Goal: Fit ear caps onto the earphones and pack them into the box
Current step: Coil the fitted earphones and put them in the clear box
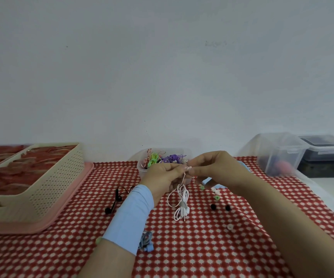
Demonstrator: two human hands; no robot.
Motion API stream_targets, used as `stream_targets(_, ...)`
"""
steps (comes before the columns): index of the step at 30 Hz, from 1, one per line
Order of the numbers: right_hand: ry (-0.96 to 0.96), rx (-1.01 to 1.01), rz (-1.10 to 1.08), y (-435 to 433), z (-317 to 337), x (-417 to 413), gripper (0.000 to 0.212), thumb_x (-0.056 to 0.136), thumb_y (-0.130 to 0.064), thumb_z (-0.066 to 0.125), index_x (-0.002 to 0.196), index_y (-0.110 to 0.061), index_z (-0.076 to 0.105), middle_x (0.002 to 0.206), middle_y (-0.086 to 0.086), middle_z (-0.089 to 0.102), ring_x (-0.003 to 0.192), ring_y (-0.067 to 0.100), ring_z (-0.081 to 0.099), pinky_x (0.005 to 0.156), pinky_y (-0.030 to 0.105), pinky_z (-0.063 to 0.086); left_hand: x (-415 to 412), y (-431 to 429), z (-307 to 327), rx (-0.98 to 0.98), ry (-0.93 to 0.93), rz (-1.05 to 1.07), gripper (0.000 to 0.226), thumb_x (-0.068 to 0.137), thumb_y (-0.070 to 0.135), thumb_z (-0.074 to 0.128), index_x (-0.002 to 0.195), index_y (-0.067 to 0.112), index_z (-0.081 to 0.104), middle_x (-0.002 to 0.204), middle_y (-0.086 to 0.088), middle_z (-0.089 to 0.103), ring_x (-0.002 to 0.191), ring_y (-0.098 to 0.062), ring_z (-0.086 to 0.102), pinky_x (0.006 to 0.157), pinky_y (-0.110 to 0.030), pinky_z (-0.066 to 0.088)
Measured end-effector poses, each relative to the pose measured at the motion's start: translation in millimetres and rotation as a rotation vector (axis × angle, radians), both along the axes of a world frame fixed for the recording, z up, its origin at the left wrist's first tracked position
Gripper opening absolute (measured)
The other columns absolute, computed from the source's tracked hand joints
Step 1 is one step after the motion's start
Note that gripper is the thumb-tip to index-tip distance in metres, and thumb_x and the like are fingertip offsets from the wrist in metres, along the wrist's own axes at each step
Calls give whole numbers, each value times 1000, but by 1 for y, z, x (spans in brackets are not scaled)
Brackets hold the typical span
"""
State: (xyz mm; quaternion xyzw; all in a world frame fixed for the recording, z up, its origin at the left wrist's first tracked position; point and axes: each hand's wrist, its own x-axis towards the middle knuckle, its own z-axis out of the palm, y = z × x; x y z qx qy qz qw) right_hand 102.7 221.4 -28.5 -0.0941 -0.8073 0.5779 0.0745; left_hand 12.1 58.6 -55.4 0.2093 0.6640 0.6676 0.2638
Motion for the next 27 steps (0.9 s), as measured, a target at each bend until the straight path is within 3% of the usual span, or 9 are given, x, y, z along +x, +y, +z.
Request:
stream_targets(3,16,38,-26,-1,-3,-1,12,85,-13,81,96,-10,79,87,12,79,71,18,72,70,38,60,0,-1,0,-20,32,-17,16,92,15,66,104,8,73,95,-13,75,78,-14,70,85,-32,56)
stream_targets(6,15,27,-43,0,-1,0,14,83,-14,83,97,-11,79,88,12,79,72,21,73,73,39,61,-2,-4,1,-56,97,-22,13,90,12,68,101,11,74,79,-5,69,73,-12,62,80,-30,53)
stream_targets(10,37,47,-35,-2,-1,0,11,84,-18,82,94,-15,82,87,11,79,69,17,72,70,37,61,-4,-5,2,-119,188,5,12,89,12,70,100,14,75,71,6,71,66,-3,66,69,-18,56)
stream_targets(13,46,26,-46,-4,-3,-1,9,84,-18,82,92,-15,82,87,12,78,67,17,71,70,39,61,-4,-5,3,-132,260,35,10,86,13,73,92,21,74,76,9,74,67,2,68,63,-12,52)
stream_targets(16,36,-8,-24,-4,-2,0,13,85,-19,81,97,-16,82,89,9,79,70,17,72,69,37,61,-4,-6,4,-128,288,48,14,85,14,75,85,28,73,83,9,75,75,-1,70,74,-17,55)
stream_targets(21,-14,-215,22,-1,0,2,19,94,-22,70,110,-16,79,103,5,78,72,17,70,68,35,55,-6,-9,6,-68,191,20,7,84,16,75,88,23,76,76,7,74,72,-4,68,72,-21,55)
stream_targets(24,-59,-311,48,0,-3,1,27,82,-22,76,107,-14,80,99,8,77,70,14,69,63,29,52,-6,-11,5,-26,136,-28,10,85,12,73,93,16,78,88,-10,73,79,-16,65,87,-36,55)
stream_targets(27,-96,-314,53,1,-4,1,39,72,-27,79,107,-11,80,93,7,77,69,13,68,58,24,51,-6,-13,3,-28,139,-70,15,86,11,72,100,10,77,96,-16,74,82,-17,64,90,-39,54)
